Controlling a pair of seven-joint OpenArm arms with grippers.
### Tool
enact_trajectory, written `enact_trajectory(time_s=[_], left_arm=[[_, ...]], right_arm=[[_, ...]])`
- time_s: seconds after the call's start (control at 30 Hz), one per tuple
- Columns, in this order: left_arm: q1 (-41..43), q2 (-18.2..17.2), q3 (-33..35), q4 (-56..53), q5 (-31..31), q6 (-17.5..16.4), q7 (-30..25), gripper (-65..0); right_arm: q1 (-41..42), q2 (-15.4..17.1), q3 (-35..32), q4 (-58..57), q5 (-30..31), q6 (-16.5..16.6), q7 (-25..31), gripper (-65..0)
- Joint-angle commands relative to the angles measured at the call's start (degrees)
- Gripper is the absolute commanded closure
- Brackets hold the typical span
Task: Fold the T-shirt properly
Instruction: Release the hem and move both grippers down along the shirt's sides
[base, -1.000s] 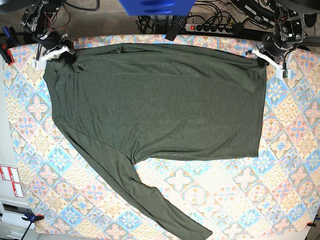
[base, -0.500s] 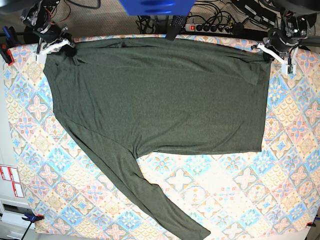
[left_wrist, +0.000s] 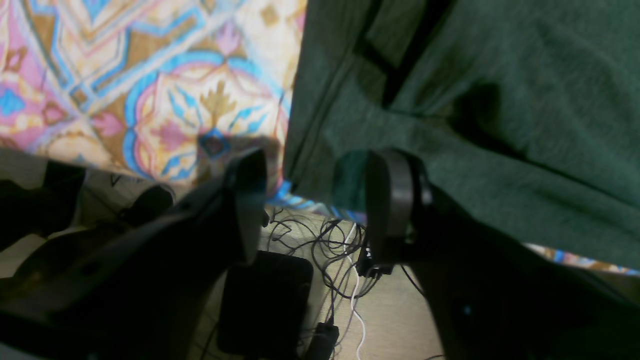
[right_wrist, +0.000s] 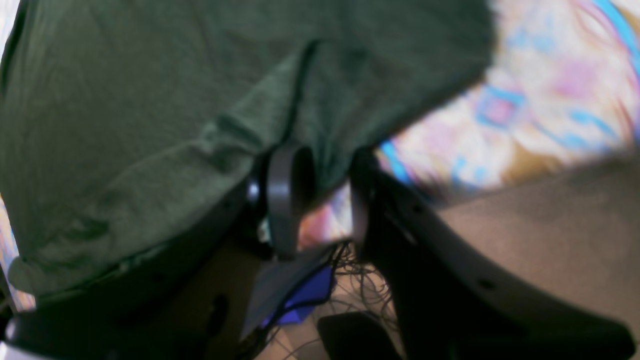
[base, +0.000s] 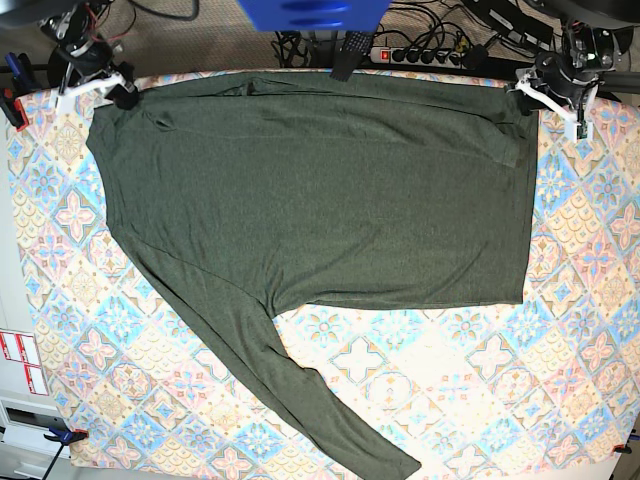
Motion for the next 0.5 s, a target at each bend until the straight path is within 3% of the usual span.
enact_trajectory(time_s=[0.0,0.17,0.47], left_arm=[[0.2,-0.9,-0.7,1.0,-1.4,0.0,-0.6,-32.7],[-0.2,-1.0,-4.9,1.1,-4.5,0.1,-0.6,-32.7],[-5.7,-2.2,-6.8,4.9,-4.2,0.3,-0.6,-32.7]], right_arm=[[-0.1,0.9,0.8,1.0,0.8,0.4,0.6,-17.4],[0.0,1.2,1.2,1.0,0.8,0.4,0.6,-17.4],[4.4,1.2,4.3,4.4,0.8,0.4,0.6,-17.4]])
